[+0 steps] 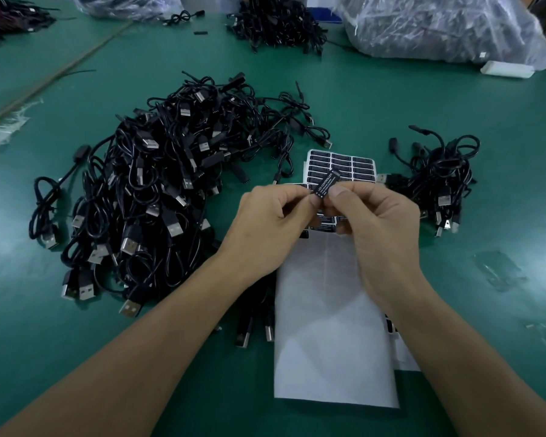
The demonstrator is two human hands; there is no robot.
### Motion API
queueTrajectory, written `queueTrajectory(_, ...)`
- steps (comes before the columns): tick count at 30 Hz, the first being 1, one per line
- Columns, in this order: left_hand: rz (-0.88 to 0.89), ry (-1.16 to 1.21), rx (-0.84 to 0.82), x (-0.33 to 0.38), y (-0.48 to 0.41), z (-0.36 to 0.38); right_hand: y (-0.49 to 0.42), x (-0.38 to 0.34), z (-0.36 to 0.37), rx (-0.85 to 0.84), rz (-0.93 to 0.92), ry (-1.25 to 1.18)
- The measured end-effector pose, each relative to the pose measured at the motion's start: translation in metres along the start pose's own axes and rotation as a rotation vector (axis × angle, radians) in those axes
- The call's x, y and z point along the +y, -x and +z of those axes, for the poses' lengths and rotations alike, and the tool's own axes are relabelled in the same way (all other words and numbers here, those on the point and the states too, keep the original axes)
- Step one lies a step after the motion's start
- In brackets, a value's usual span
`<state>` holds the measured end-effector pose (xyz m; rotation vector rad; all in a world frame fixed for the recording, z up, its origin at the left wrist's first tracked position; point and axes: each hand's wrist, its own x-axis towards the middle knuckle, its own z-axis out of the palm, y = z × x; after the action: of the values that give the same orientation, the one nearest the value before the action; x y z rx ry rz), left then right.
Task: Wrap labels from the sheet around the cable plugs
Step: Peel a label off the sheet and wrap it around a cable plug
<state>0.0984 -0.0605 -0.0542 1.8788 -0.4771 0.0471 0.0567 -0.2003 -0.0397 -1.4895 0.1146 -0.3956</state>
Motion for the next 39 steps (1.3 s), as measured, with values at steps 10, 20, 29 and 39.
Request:
queueTrajectory(10,-0.025,0.047,-0.057,0.0017,0.0006,-0.0005,-0.0010,-0.0006,0.0002,0.026,-0.028,0.053)
queueTrajectory(20,-0.035,0.067,-0.078,0.0025,0.0003,-0.0018,-0.0015,0.0010,0.0001,0.058,-0.042,0.099)
queueTrajectory(29,-0.021,0.025,-0.121,0.0025,0.0010,-0.0040,-0.0030,0.0043,-0.0005,0.066,-0.043,0.146)
queueTrajectory(39,-0.023,0.041,-0.134,0.0044,0.0000,-0.0053,-0.0047,0.0046,-0.0009,0.070,-0.049,0.167)
